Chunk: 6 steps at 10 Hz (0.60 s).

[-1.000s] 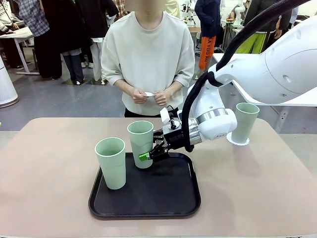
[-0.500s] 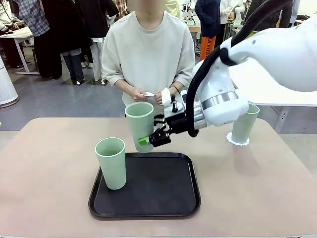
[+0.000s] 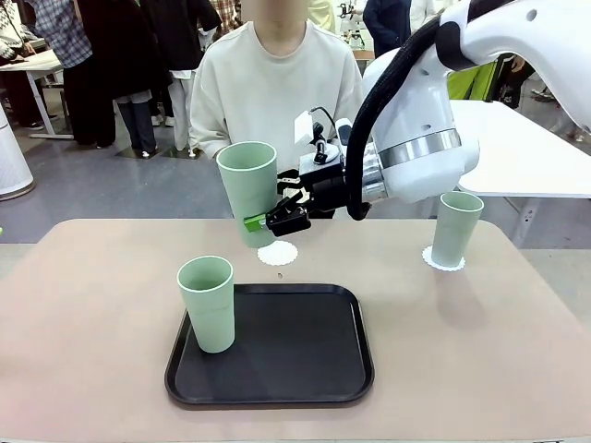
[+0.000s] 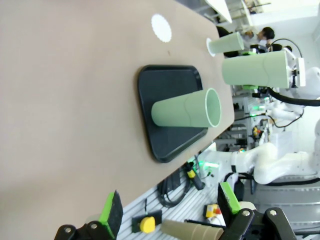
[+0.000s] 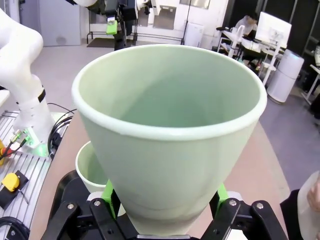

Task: Place coasters on the table and set cups on them.
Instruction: Take one Reusable plastic cup from the Flat Tray and place it on a coaster set by the human.

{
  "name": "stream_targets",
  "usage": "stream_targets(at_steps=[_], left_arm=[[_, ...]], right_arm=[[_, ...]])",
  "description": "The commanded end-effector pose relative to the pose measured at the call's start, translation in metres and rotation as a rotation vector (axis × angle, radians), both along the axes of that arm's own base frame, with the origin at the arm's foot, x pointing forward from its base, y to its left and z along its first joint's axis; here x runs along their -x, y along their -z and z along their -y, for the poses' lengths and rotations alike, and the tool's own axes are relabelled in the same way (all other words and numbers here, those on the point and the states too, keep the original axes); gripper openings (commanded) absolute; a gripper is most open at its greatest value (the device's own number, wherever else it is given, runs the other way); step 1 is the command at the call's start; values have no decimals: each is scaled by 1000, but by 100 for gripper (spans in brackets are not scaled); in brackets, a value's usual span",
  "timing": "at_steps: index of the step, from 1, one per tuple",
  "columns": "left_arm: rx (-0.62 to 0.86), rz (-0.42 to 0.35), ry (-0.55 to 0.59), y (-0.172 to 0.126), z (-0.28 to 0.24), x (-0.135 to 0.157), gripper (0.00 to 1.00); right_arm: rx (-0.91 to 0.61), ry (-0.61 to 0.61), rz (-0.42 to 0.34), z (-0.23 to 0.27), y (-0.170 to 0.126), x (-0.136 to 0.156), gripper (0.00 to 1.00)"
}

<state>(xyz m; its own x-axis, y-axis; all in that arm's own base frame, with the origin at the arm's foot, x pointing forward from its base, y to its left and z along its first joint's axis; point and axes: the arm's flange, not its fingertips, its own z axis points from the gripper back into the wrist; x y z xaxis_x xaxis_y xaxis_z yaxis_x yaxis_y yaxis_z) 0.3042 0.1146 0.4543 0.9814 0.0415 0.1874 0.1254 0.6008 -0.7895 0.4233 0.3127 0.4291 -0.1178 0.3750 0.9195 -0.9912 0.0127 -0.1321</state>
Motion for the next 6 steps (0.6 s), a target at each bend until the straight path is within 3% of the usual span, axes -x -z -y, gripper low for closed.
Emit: stream_targets(at_steps=[1, 2, 3, 6], left_arm=[[16, 9, 2, -1, -1, 1, 100], [16, 9, 2, -1, -1, 1, 100], [16, 9, 2, -1, -1, 1, 100], [16, 9, 2, -1, -1, 1, 100]], right_arm=[[-10, -17, 9, 2, 4, -2, 49], [-10, -17, 9, 2, 4, -2, 49], [-1, -2, 0, 1, 1, -1, 83], [-100, 73, -48, 23, 5, -90, 83]])
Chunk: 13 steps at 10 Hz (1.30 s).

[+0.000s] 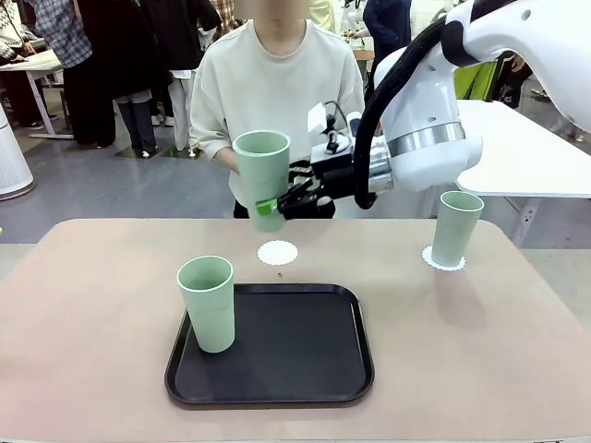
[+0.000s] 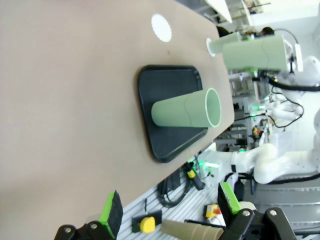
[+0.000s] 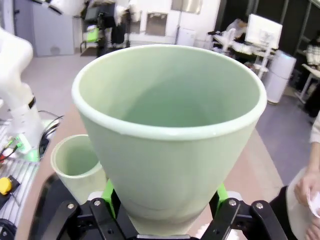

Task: Place coasters on the table and set cups on them.
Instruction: Take one Reusable plastic cup from the Flat Tray and place it on a coaster set by the human.

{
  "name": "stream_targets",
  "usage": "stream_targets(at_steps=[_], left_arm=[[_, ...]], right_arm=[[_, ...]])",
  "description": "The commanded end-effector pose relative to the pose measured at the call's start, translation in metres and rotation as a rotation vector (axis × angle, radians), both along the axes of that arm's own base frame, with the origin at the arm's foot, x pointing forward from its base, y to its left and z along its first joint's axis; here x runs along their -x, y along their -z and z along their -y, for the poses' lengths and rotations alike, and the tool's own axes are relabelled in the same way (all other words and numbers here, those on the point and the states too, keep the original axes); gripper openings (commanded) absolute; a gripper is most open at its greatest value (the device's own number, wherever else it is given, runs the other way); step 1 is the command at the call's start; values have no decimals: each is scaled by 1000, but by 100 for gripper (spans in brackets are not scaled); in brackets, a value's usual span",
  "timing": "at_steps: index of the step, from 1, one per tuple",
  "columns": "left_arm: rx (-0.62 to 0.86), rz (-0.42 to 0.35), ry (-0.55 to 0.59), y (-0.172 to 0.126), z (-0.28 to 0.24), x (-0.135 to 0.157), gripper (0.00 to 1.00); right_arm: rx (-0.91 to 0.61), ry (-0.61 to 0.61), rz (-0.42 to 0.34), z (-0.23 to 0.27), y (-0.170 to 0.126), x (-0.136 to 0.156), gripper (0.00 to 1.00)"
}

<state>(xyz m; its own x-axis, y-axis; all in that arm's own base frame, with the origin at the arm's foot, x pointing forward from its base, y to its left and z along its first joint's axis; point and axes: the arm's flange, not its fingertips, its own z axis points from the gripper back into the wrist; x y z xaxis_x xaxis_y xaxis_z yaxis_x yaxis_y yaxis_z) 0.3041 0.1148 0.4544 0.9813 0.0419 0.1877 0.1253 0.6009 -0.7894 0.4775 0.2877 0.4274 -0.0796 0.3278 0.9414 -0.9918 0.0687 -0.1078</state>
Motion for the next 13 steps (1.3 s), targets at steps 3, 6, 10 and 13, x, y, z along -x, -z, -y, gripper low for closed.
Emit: stream_targets(at_steps=[3, 6, 10, 13], left_arm=[[16, 8, 3, -1, -1, 1, 100], [16, 8, 3, -1, -1, 1, 100], [16, 8, 3, -1, -1, 1, 100], [16, 8, 3, -1, -1, 1, 100]], right_arm=[[-80, 44, -146, 9, 18, -96, 83], [27, 3, -183, 6, 23, -106, 83], [-39, 42, -170, 13, 36, -106, 83], [-124, 8, -181, 10, 66, -125, 83]])
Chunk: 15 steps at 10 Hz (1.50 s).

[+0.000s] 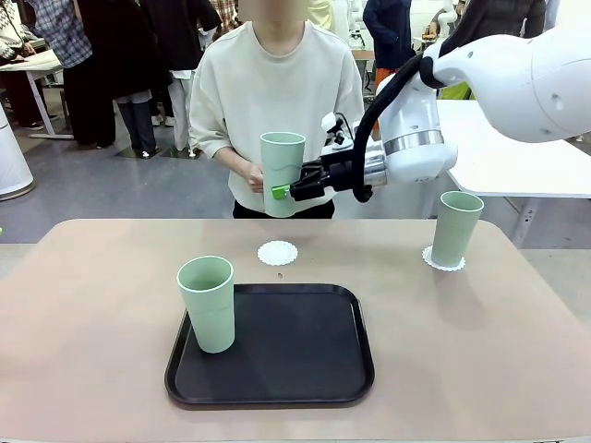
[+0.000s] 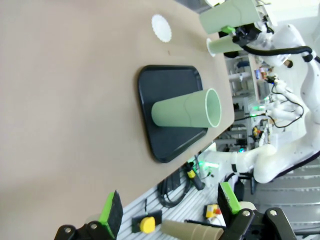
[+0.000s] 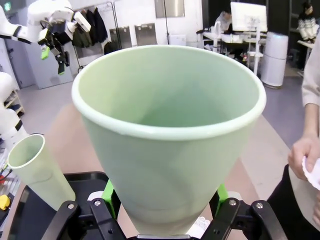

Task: Place coasters on the table and set cups on them.
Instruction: Take one Reusable plastic cup from the Flat Tray and place it on a coaster set by the human.

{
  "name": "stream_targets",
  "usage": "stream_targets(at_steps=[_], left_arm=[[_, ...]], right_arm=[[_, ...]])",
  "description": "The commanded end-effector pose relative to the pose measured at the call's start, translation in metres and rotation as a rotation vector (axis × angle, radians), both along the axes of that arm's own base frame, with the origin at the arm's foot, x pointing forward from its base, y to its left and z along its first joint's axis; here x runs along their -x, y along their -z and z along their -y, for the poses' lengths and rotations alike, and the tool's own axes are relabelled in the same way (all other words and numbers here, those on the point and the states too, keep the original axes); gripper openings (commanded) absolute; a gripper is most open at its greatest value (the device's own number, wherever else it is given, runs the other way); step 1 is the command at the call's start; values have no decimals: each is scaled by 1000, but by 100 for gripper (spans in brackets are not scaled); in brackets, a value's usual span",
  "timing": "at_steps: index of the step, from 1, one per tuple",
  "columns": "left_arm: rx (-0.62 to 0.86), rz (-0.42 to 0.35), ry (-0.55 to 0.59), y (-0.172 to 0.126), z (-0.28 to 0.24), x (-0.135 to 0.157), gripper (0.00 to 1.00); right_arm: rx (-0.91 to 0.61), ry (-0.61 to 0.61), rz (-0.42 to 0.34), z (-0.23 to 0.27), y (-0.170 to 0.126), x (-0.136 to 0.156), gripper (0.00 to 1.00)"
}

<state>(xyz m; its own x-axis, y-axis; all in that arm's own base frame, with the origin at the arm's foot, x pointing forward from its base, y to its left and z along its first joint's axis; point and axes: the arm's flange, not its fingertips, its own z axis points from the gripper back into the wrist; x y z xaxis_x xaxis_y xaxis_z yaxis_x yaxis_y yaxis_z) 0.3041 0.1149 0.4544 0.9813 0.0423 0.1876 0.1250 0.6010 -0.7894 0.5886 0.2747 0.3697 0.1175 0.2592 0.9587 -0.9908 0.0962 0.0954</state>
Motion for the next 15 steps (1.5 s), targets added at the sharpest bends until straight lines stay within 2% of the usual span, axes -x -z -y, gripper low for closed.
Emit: stream_targets(at_steps=[1, 3, 8, 15], left_arm=[[16, 9, 3, -1, -1, 1, 100], [16, 9, 3, -1, -1, 1, 100], [16, 9, 3, -1, -1, 1, 100], [16, 9, 3, -1, -1, 1, 100]], right_arm=[[-48, -23, 38, -2, 16, -16, 83], [-68, -36, 40, 1, 32, -25, 83], [-12, -88, 76, -19, 70, -30, 83], [53, -99, 134, -15, 92, -38, 83]])
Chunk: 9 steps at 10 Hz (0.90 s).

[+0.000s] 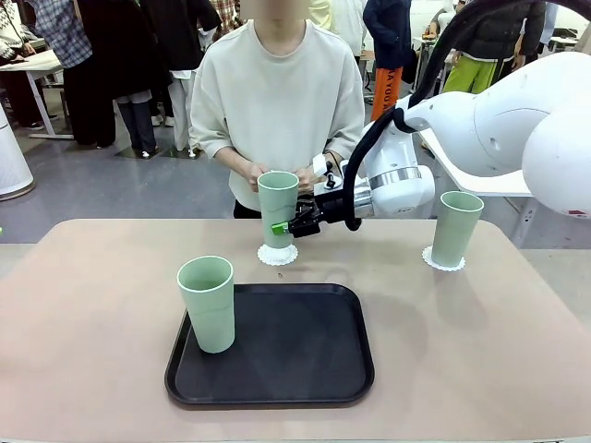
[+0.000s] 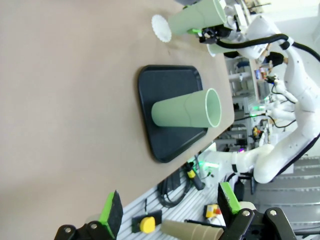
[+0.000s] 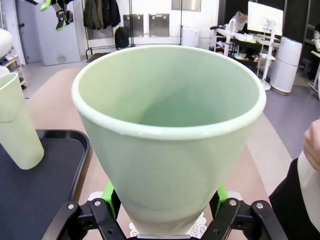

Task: Place coasters on the table and set cups on them.
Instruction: Take one Reusable plastic cup from the Flat Tray and place it on a coaster set by the human.

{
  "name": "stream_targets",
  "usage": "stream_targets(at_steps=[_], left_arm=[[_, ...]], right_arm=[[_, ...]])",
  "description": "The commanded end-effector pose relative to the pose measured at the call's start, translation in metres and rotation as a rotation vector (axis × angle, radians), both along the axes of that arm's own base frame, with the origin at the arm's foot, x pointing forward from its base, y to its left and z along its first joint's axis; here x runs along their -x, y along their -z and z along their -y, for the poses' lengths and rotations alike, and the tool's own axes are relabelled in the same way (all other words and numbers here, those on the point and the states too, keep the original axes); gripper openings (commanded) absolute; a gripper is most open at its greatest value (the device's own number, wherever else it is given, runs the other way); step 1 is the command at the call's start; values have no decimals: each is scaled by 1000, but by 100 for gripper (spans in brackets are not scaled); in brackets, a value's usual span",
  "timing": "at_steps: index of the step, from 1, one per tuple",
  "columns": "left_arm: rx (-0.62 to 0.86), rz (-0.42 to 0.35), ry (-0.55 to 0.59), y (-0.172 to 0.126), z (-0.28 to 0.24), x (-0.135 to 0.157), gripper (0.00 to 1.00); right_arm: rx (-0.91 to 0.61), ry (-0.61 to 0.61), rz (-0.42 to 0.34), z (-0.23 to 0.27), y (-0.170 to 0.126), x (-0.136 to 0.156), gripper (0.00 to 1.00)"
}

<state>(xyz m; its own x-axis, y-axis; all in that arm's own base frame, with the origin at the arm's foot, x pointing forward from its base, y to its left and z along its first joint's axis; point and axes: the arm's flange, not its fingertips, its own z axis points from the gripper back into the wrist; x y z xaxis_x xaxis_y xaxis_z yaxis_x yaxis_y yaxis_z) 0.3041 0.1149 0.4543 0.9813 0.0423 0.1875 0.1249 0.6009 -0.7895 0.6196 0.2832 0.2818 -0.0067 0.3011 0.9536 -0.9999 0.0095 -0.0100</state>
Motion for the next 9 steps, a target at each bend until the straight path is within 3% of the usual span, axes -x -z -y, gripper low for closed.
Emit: stream_targets(at_steps=[1, 9], left_arm=[[16, 9, 3, -1, -1, 1, 100], [16, 9, 3, -1, -1, 1, 100]], right_arm=[[16, -18, 25, -7, 8, -7, 83], [48, -16, 14, -10, 22, -11, 83]])
